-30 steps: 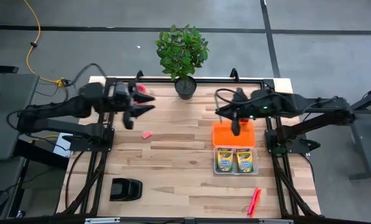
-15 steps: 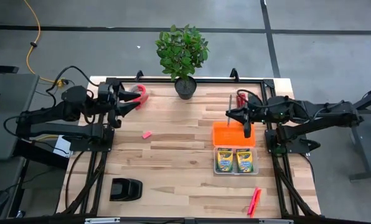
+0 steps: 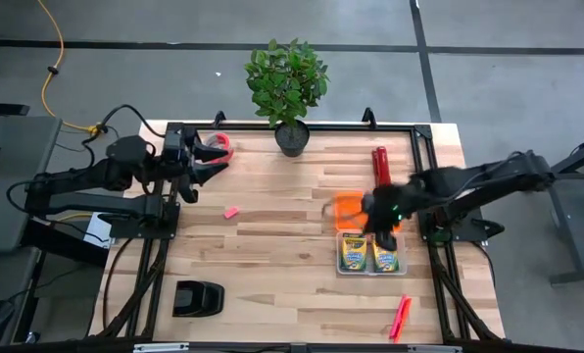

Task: Pack school essentials
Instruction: Put the light blue pencil into the orange supply box

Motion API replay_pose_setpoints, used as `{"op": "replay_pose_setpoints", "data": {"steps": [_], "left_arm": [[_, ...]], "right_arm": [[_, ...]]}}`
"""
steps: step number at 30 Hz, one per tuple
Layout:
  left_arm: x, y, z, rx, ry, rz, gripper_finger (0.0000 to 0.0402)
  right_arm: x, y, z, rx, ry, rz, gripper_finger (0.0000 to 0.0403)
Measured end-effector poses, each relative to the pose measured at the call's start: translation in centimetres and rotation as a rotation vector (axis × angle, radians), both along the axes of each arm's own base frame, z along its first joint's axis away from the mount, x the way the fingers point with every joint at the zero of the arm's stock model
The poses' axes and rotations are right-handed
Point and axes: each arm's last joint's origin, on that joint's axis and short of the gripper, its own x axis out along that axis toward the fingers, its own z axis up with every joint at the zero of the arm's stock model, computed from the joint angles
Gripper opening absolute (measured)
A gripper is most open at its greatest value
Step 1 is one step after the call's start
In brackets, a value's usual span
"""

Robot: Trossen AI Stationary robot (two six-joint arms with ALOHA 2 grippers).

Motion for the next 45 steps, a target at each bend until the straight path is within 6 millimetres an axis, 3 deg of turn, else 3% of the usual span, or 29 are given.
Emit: {"op": "replay_pose_setpoints", "data": {"steps": [6, 22, 31, 45], "left_arm": [[0.2, 0.0, -0.1, 0.006, 0.008, 0.0, 0.0158], [0.2, 0.1, -0.1, 0.023, 0.015, 0.012, 0.0158], [0.2, 0.1, -0.1, 0.023, 0.015, 0.012, 0.0158], [0.2, 0.1, -0.1, 0.022, 0.014, 0.016, 0.0158]], "right_arm": [[0.1, 2.5, -4.2, 0.049, 0.298, 0.153, 0.0], [3.7, 4.9, -11.7, -0.021, 0.58, 0.241, 0.0], [4.7, 5.4, -12.7, 0.021, 0.555, 0.227, 0.0002], [4.3, 5.3, -12.7, 0.009, 0.598, 0.233, 0.006]]}}
